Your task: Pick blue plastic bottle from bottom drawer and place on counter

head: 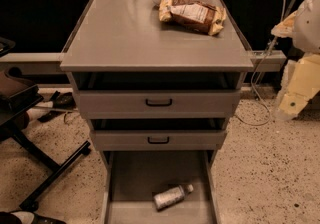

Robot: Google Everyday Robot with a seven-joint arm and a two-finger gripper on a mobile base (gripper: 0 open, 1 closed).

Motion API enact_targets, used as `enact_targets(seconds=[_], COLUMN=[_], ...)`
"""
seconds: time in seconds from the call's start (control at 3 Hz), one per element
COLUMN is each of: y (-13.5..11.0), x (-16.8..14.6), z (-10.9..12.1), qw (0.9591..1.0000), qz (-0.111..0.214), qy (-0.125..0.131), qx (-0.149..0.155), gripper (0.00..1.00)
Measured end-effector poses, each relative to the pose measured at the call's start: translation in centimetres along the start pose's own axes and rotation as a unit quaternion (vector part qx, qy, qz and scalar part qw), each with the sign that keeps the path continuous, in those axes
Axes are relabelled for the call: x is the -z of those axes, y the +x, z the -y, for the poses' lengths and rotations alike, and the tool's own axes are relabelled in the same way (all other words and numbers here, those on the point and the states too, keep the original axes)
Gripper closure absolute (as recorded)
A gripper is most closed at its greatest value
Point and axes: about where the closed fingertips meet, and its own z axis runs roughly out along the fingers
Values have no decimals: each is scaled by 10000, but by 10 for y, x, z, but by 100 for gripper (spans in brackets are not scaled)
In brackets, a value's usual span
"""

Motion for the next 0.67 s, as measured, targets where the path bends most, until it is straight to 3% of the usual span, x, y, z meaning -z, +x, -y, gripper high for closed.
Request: enact_targets(seconds=[0.33, 0.67], y=[0, 6], x=[0, -21], z=[0, -2], qw=[10000, 9995], qz=[0, 225], qy=[0, -109], qx=[0, -201], gripper=[0, 0])
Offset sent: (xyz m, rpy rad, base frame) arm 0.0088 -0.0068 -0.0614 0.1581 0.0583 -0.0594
